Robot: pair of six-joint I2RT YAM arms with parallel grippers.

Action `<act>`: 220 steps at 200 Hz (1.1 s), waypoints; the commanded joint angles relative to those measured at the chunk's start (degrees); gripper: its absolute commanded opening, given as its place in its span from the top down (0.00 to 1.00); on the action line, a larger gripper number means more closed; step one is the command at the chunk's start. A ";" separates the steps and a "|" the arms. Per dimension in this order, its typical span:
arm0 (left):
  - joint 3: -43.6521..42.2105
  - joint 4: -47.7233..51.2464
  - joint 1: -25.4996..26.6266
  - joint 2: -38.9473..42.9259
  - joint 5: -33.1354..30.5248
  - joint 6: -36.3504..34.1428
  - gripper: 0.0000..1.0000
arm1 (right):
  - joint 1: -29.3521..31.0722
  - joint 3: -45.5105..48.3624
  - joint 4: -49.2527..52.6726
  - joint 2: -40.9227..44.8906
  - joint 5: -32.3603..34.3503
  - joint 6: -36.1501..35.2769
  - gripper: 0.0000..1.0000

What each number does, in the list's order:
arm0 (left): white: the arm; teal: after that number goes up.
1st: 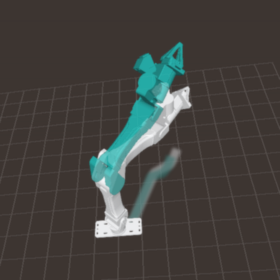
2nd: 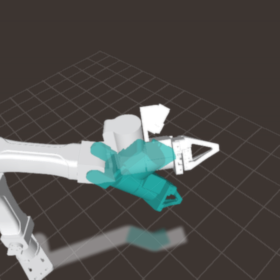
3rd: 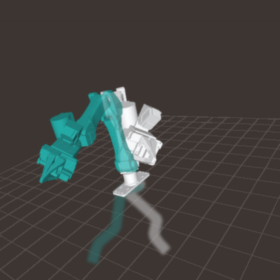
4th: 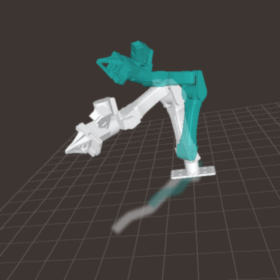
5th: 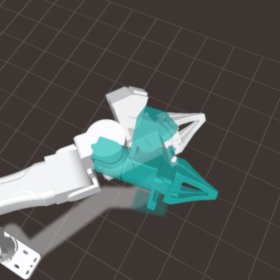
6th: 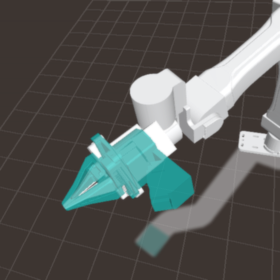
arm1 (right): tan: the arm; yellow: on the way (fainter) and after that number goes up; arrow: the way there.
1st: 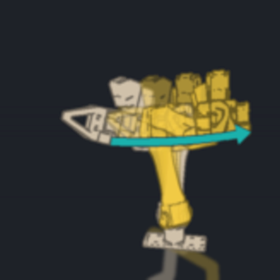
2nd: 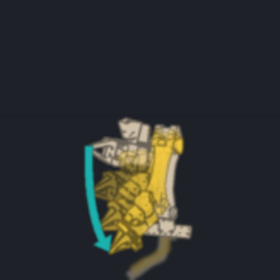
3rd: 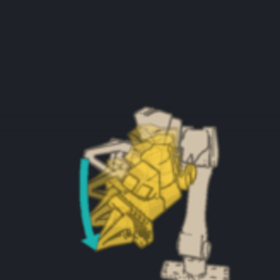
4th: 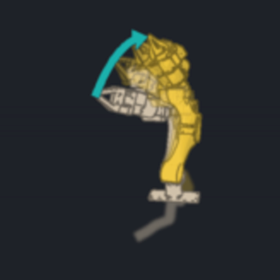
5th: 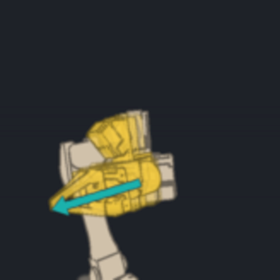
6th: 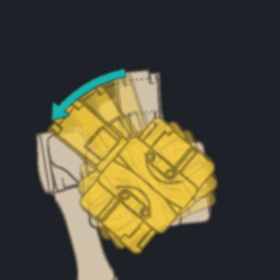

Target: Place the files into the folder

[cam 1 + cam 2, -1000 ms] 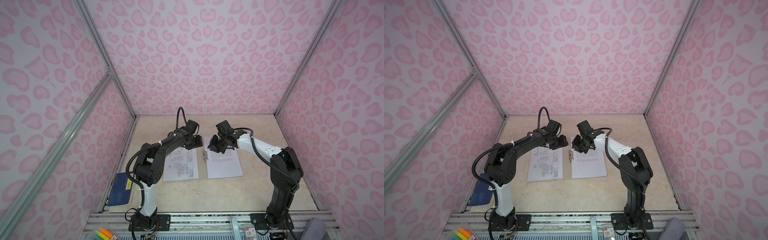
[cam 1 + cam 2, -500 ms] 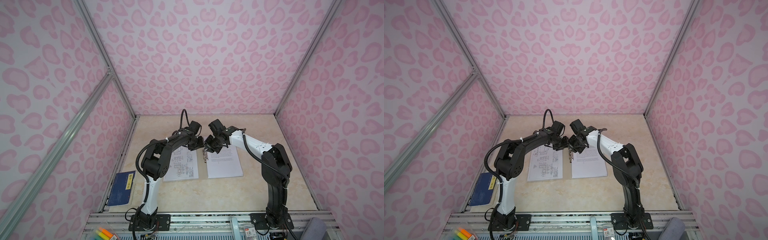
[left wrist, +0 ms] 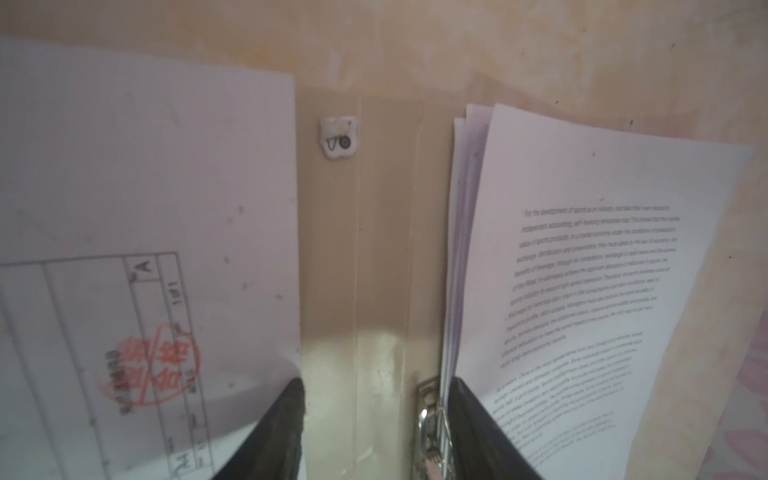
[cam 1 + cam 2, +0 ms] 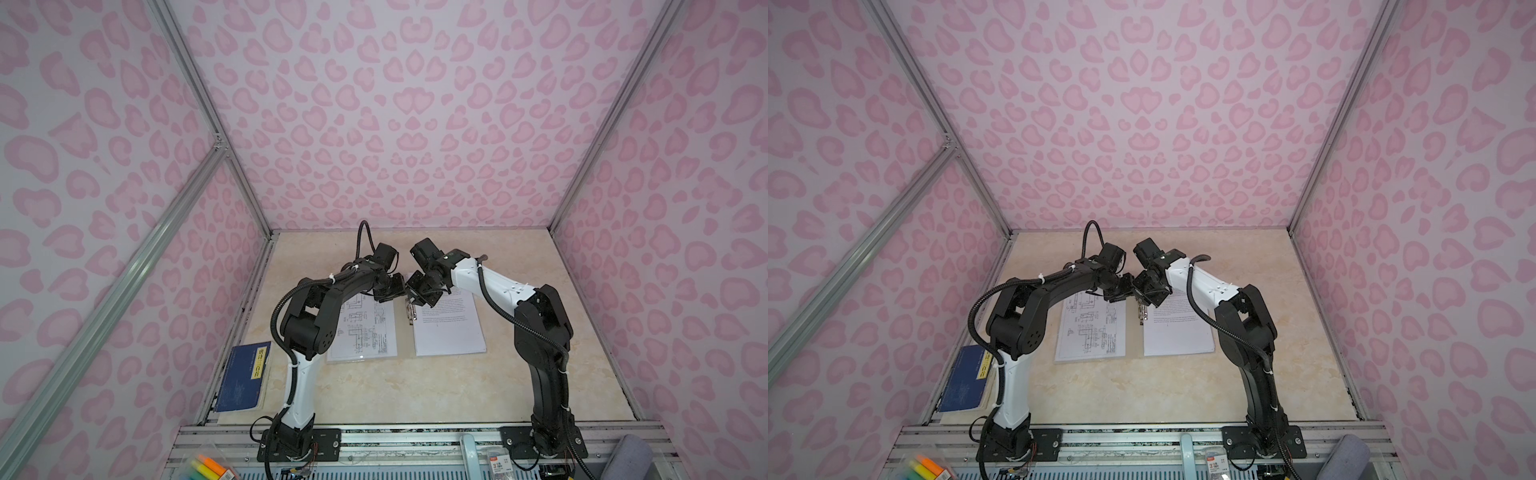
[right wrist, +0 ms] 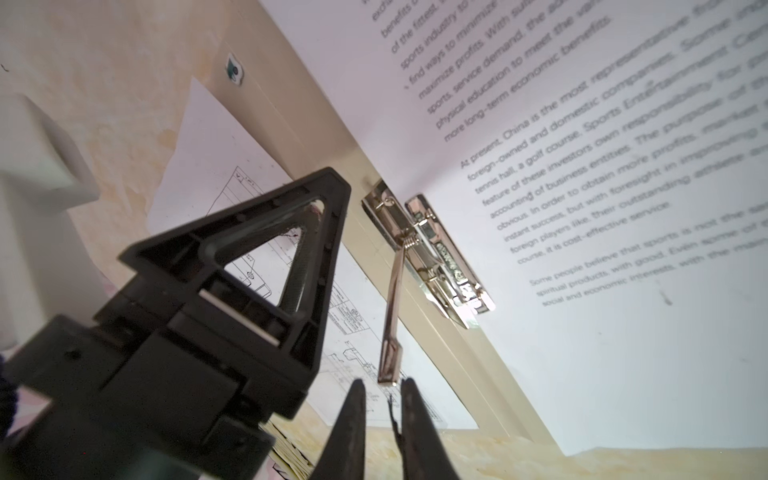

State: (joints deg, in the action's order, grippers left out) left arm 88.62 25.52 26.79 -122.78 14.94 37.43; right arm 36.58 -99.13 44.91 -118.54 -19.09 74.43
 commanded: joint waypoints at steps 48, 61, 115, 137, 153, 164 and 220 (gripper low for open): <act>-0.90 0.15 -0.04 -0.70 0.44 0.32 0.43 | 0.43 -0.45 0.79 -1.69 0.53 0.82 0.84; -1.17 0.15 -0.06 -0.62 0.45 0.44 0.43 | 0.48 -0.77 0.81 -1.91 0.46 0.80 0.85; -1.93 -0.27 -0.33 -0.20 0.49 0.79 0.43 | 0.31 -0.24 0.74 -1.96 -0.24 0.80 0.90; -2.21 -0.37 -0.50 0.04 0.36 1.02 0.43 | 0.34 1.43 -0.44 -1.37 -0.93 1.19 0.93; -2.63 -0.32 -0.72 0.26 0.03 1.61 0.43 | 0.30 2.85 -1.20 -0.67 -1.21 1.24 0.95; -3.28 -0.54 -0.96 0.62 -0.32 2.39 0.43 | 0.29 4.15 -2.19 0.01 -1.50 1.15 1.00; -8.45 -0.96 -2.85 3.58 -4.01 5.60 0.43 | 0.11 13.21 -8.17 4.93 -1.03 -0.34 1.00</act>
State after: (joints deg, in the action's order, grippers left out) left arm 82.41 19.70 24.88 -119.90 16.49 40.99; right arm 36.73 -89.56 38.37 -115.31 -21.02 75.20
